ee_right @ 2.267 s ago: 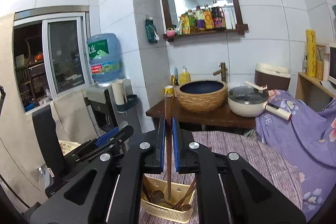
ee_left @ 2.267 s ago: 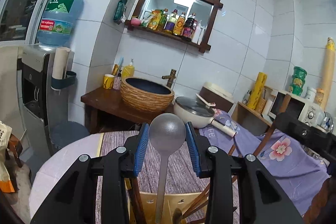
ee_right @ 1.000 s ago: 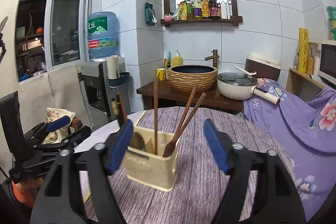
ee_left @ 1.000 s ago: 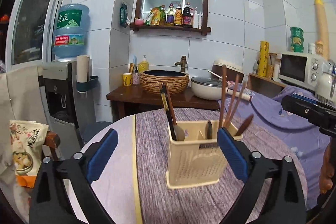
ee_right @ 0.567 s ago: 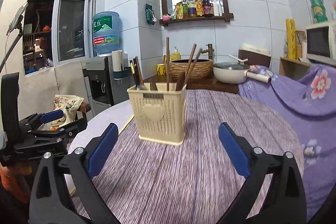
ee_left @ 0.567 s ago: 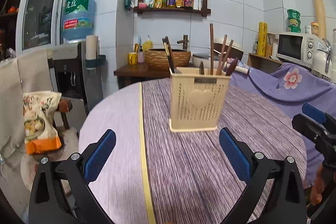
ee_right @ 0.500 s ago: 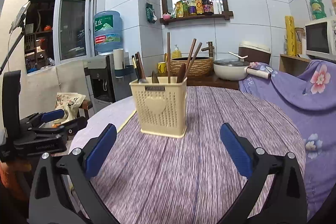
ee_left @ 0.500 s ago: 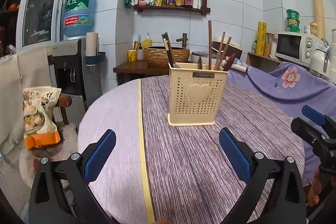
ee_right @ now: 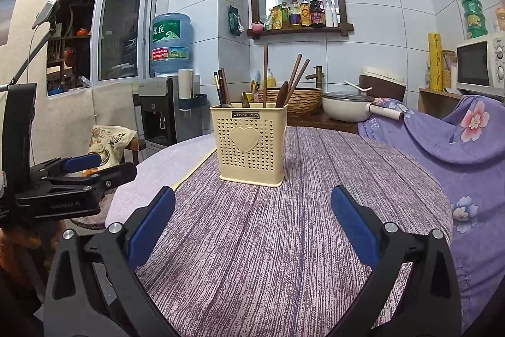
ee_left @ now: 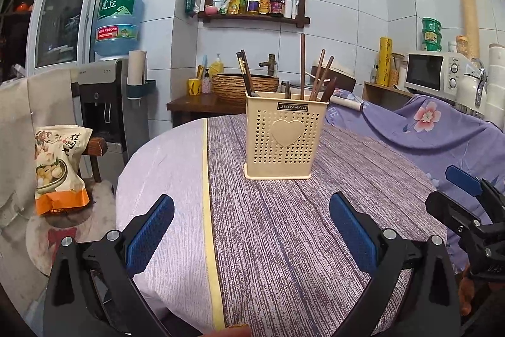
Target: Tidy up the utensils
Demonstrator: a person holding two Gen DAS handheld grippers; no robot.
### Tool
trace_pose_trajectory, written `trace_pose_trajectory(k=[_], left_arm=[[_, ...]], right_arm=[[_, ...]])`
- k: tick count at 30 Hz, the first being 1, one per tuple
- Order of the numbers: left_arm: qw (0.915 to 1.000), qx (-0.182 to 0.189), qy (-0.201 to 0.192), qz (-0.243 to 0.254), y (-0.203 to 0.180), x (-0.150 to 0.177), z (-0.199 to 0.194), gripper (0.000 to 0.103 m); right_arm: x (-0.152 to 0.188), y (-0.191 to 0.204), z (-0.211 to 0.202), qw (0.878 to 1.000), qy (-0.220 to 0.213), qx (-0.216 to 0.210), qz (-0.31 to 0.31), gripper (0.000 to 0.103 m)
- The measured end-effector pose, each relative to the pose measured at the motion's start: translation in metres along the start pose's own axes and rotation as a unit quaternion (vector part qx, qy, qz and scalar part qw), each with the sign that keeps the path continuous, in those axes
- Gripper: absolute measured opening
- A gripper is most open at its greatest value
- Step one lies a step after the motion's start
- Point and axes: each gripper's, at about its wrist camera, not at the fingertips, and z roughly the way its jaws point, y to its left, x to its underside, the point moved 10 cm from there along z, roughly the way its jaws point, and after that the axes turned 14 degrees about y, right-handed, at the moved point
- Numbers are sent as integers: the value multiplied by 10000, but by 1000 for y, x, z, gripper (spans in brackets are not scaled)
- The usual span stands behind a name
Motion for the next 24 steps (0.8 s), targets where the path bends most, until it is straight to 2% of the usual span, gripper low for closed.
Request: trace_pose_trajectory(k=[24], left_arm=[[10000, 8, 44, 67, -5, 1, 1, 97]], right_arm=[[1, -5, 5, 9999, 132, -17, 40, 97]])
